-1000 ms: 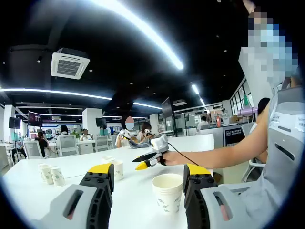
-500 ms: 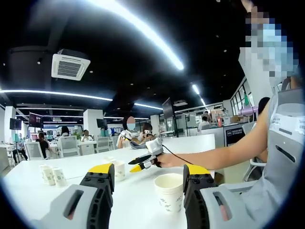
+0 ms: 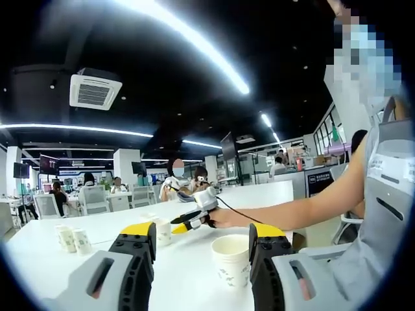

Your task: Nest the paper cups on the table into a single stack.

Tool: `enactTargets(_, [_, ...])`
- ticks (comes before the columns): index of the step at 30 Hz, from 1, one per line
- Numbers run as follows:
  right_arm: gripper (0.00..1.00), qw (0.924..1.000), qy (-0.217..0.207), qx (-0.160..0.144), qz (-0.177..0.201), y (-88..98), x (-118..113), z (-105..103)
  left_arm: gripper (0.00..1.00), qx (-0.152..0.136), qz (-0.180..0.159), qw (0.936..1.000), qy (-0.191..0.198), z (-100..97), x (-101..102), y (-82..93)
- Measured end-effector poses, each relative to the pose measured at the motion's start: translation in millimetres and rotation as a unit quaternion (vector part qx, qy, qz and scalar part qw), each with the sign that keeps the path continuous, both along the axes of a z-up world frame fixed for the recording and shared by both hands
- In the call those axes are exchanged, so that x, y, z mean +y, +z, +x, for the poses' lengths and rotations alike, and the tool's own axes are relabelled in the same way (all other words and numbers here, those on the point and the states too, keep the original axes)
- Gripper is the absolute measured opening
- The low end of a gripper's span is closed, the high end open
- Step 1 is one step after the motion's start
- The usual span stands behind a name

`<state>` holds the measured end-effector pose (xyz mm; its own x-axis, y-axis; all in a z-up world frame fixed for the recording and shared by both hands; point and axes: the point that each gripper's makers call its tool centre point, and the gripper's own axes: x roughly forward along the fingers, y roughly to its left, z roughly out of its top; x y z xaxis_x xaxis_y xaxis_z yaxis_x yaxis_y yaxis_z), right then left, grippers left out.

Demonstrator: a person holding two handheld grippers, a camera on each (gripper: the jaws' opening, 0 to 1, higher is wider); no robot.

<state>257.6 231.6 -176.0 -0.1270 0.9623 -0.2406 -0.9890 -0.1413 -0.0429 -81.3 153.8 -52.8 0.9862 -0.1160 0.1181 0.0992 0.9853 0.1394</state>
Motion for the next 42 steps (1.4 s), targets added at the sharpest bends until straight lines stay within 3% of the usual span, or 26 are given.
enactTargets(23, [0.63,0.9999,0.009,0.002,-0.008,-7.2,11.8,-17.4,0.61,0.001,0.004,1.0,0.003,-1.4,1.5,-1.2])
enactTargets(42, [0.56,0.9999,0.012,-0.002,-0.01,-8.6,28.0,-15.2,0.6,-0.002,0.01,0.9999,0.009,-5.6,6.4,0.0])
